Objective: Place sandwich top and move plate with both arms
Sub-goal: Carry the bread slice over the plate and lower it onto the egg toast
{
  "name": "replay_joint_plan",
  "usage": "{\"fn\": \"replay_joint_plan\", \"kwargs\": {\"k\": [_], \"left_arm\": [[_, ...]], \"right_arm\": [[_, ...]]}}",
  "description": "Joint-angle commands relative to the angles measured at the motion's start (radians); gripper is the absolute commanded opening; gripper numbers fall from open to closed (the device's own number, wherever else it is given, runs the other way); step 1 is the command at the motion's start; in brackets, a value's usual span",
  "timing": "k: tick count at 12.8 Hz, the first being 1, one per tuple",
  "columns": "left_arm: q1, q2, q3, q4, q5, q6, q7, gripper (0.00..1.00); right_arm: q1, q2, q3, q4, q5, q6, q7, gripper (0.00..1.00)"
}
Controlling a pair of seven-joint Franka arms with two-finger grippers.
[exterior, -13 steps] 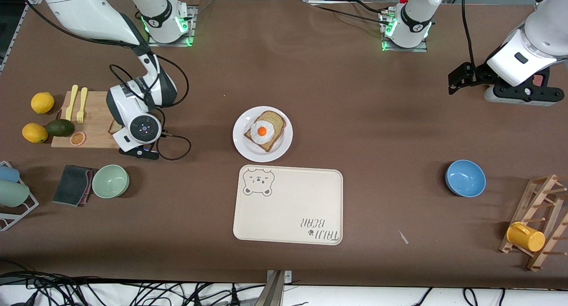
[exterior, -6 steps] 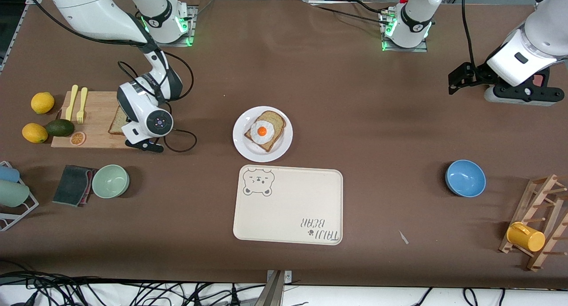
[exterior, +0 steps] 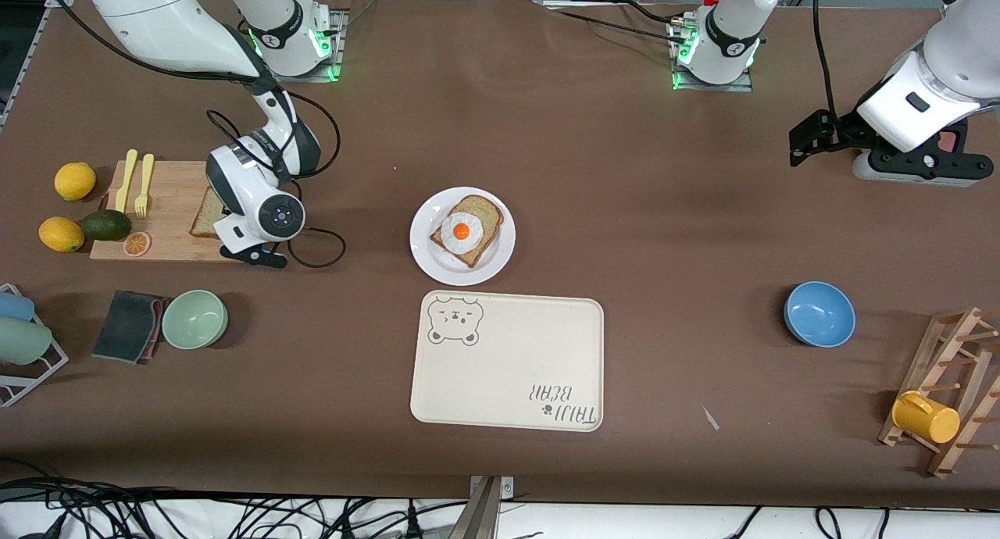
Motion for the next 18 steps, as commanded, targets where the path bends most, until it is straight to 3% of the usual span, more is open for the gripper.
{"fn": "replay_joint_plan", "kwargs": {"k": [1,3,6,11,14,18], "left_arm": [[0.002,0.012,-0.001,0.028,0.013,-0.020,0.011,1.00],[0.002,0.012,-0.001,0.028,0.013,-0.020,0.011,1.00],[0.002,0.012,-0.001,0.030,0.013,-0.020,0.010,1.00],[0.002,0.012,-0.001,0.028,0.013,-0.020,0.010,1.00],[0.002,0.012,-0.001,0.028,0.013,-0.020,0.010,1.00],[0.002,0.012,-0.001,0.030,0.013,-0.020,0.010,1.00]], "right_arm": [[-0.003,-0.026,0.010,0.004,-0.019,-0.046,0.010,0.00],[0.000,-0.060,0.037,0.030,-0.015,-0.104,0.001,0.00],[0.000,-0.069,0.192,0.131,-0.010,-0.270,0.010,0.00],[0.034,-0.065,0.383,0.332,0.036,-0.432,0.001,0.00],[0.199,-0.054,0.402,0.425,-0.036,-0.454,-0.021,0.00],[0.285,-0.023,0.405,0.459,-0.086,-0.334,-0.135,0.00]]}}
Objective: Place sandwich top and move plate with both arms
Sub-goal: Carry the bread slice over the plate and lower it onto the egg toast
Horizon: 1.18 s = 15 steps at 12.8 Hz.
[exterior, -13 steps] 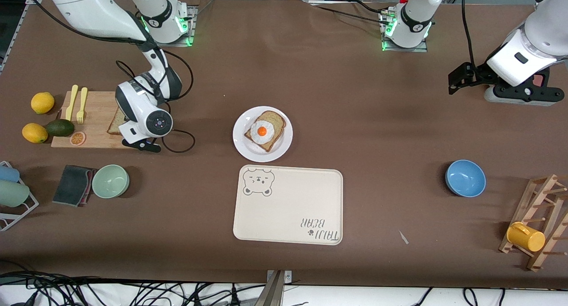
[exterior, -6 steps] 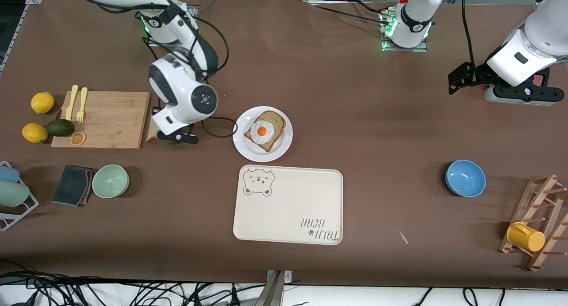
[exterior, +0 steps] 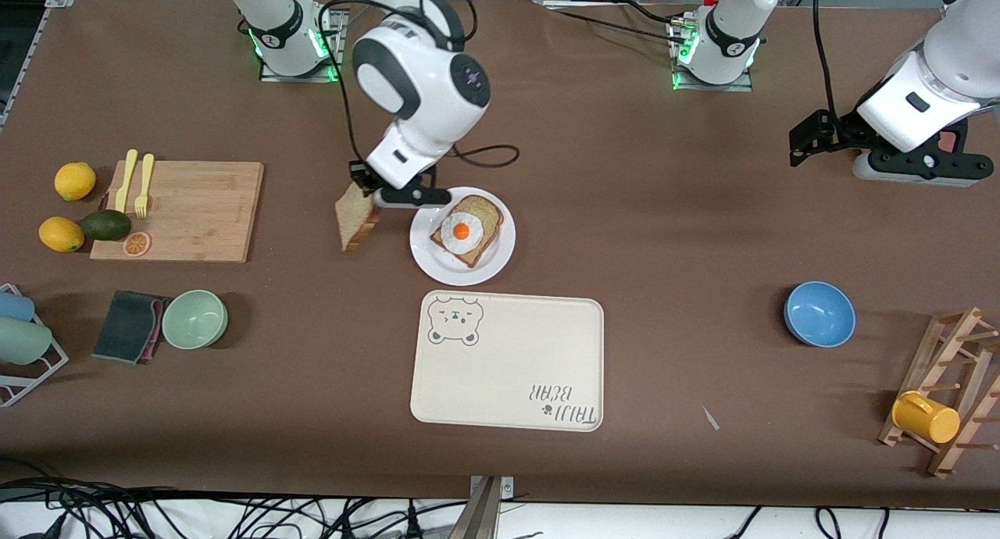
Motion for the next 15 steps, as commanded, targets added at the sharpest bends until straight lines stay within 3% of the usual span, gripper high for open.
{"fn": "replay_joint_plan", "kwargs": {"k": [1,3,7,12,15], "left_arm": [[0.002,0.012,-0.001,0.030,0.013,-0.020,0.010,1.00],[0.002,0.012,-0.001,0.030,0.013,-0.020,0.008,1.00],[0.002,0.012,-0.001,0.030,0.013,-0.020,0.007,1.00],[0.002,0.012,-0.001,0.030,0.011,-0.020,0.007,1.00],[0.002,0.012,-0.001,0.030,0.013,-0.020,0.007,1.00]], "right_arm": [[0.080,0.041,-0.003,0.029,-0.086,0.067,-0.078,0.00],[0.158,0.077,-0.005,0.036,-0.117,0.089,-0.076,0.00],[0.263,0.148,-0.005,0.029,-0.304,0.120,-0.079,0.00],[0.281,0.217,-0.005,0.032,-0.378,0.153,-0.073,0.00],[0.283,0.234,-0.005,0.037,-0.378,0.153,-0.049,0.00]]}}
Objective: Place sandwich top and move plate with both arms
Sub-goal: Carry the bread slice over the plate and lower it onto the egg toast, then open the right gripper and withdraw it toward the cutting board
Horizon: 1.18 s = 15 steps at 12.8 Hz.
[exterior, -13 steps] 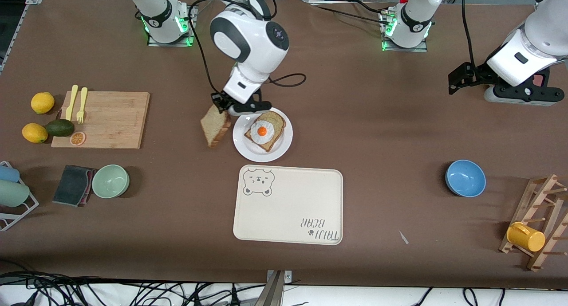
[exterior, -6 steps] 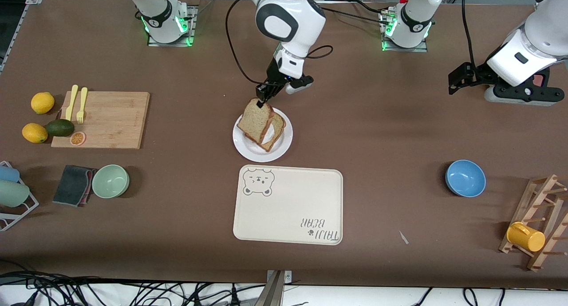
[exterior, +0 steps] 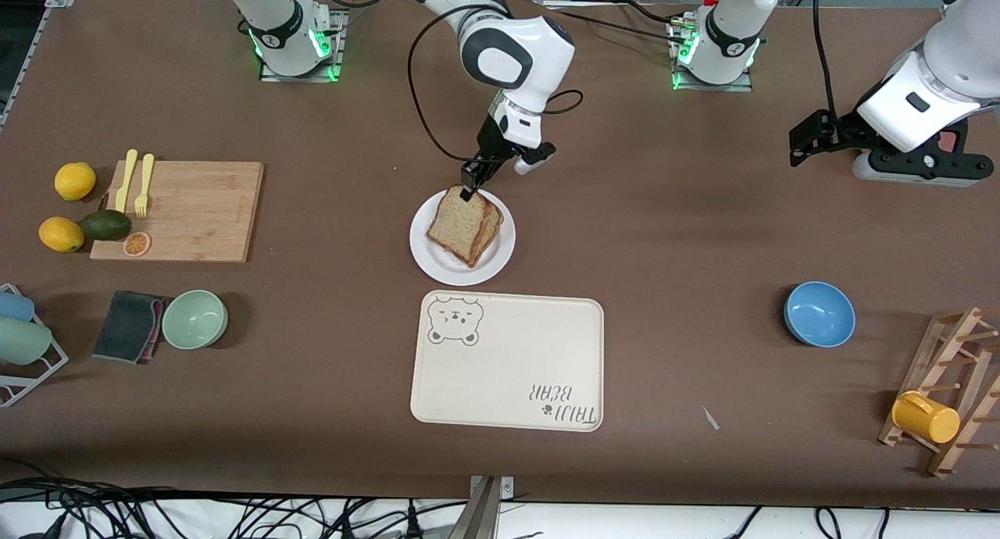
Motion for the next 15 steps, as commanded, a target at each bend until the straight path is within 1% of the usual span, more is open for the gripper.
{"fn": "replay_joint_plan", "kwargs": {"k": [1,2,3,4,5,7,8,10,11,13,15], "left_arm": [[0.002,0.012,-0.001,0.030,0.013,-0.020,0.007,1.00],[0.002,0.012,-0.001,0.030,0.013,-0.020,0.007,1.00],[0.002,0.012,-0.001,0.030,0.011,-0.020,0.007,1.00],[0.002,0.012,-0.001,0.028,0.013,-0.020,0.008,1.00],[0.002,0.012,-0.001,0.030,0.013,-0.020,0.010,1.00],[0.002,0.012,-0.001,0.028,0.011,-0.020,0.010,1.00],[0.002,0.012,-0.001,0.028,0.011,-0.020,0.010,1.00],[0.002,0.012,-0.001,0.028,0.011,-0.020,0.010,1.00],[0.002,0.012,-0.001,0.028,0.011,-0.020,0.010,1.00],[0.002,0.012,-0.001,0.028,0.011,-0.020,0.010,1.00],[0.002,0.012,-0.001,0.028,0.011,-0.020,0.007,1.00]], "right_arm": [[0.023,0.023,-0.003,0.033,-0.021,-0.009,0.028,0.00],[0.028,0.026,-0.003,0.033,-0.018,-0.009,0.051,0.00],[0.028,0.034,-0.003,0.036,-0.009,-0.009,0.089,0.23],[0.026,0.033,-0.005,0.037,-0.006,-0.010,0.132,0.72],[0.022,0.030,-0.005,0.051,-0.004,-0.010,0.132,1.00],[0.017,0.030,-0.002,0.095,0.018,-0.017,0.120,1.00],[0.014,0.025,-0.003,0.123,0.072,-0.017,0.116,1.00],[0.008,0.020,-0.006,0.201,0.143,-0.021,0.059,1.00],[-0.007,0.002,-0.008,0.218,0.187,-0.023,0.044,1.00],[-0.091,-0.074,-0.009,0.218,0.354,-0.046,0.018,1.00],[-0.177,-0.148,-0.012,0.218,0.463,-0.050,-0.083,1.00]]}}
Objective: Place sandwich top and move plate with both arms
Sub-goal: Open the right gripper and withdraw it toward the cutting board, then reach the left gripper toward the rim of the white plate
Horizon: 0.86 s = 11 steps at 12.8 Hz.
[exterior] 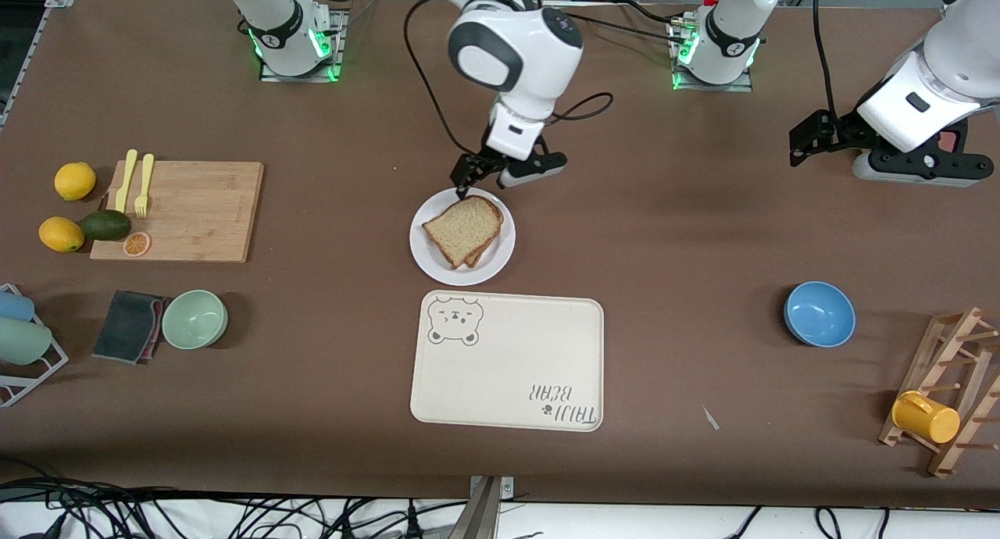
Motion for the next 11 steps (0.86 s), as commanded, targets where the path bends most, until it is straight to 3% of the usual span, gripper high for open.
{"fn": "replay_joint_plan", "kwargs": {"k": [1,4,5,6,8,11], "left_arm": [[0.002,0.011,-0.001,0.028,0.011,-0.020,0.004,1.00],[0.000,0.013,-0.003,0.028,0.008,-0.020,-0.001,1.00],[-0.001,0.013,-0.003,0.028,0.008,-0.020,-0.002,1.00],[-0.001,0.013,-0.003,0.028,0.008,-0.020,-0.002,1.00],[-0.001,0.013,-0.003,0.028,0.008,-0.020,-0.002,1.00],[-0.004,0.016,-0.008,0.027,0.007,-0.020,0.004,1.00]], "right_arm": [[-0.135,-0.122,0.008,-0.016,0.157,-0.011,-0.118,1.00],[-0.287,-0.226,-0.007,-0.016,0.311,-0.031,-0.136,1.00],[-0.319,-0.257,-0.045,-0.016,0.360,-0.069,-0.138,1.00],[-0.336,-0.286,-0.095,-0.015,0.433,-0.087,-0.145,1.00],[-0.340,-0.351,-0.258,-0.019,0.562,-0.100,-0.188,1.00],[-0.341,-0.381,-0.422,-0.019,0.641,-0.161,-0.204,1.00]]}}
